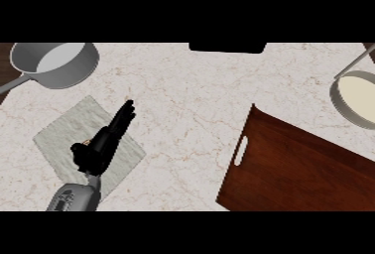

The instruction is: Pick the can from the tray and place it in the tiered basket

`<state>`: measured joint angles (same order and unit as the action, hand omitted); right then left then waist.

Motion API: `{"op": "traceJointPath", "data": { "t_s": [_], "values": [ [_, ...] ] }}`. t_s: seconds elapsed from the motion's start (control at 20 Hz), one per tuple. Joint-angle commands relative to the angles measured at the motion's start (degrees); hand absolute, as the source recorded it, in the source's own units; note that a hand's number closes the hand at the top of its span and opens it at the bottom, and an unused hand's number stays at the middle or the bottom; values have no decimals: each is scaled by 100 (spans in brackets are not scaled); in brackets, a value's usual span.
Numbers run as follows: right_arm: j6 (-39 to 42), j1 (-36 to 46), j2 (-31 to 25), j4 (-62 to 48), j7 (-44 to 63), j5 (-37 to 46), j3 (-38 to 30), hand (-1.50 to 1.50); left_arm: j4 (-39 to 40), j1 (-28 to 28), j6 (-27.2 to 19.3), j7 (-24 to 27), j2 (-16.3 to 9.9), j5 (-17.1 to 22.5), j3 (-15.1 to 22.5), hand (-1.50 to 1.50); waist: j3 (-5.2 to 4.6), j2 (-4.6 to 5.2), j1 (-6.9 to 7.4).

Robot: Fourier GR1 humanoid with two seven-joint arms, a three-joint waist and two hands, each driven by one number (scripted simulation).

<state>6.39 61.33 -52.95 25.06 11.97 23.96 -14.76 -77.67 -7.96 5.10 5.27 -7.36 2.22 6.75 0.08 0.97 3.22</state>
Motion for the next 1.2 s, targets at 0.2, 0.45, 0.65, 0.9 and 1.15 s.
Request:
{"op": "traceJointPath", "data": {
  "t_s": [0.2, 0.45, 0.65, 0.9, 1.15],
  "values": [
    [-167, 604, 529, -796, -103, -153, -277, 150, 102, -39, -68, 80, 111, -82, -9, 0, -1, -14, -73],
    [105, 944, 469, -1453, 1062, -685, -860, 150, -84, -165, -2, -193, 42, -8, -37, 0, 3, 2, -1],
    [144, 785, 380, -1532, 965, -1080, -1263, -150, -185, 231, 26, -44, -1, -51, -8, 0, 4, -19, -67],
    [-575, 686, 332, -1310, 800, -1150, -1386, -150, -46, -109, 157, -188, -117, 133, -276, 0, 2, -8, -105],
    [-1641, 477, -300, -986, 621, -716, -1136, -150, -69, -16, -104, -108, 97, -44, -149, 0, -1, -30, -164]
  ]
}}
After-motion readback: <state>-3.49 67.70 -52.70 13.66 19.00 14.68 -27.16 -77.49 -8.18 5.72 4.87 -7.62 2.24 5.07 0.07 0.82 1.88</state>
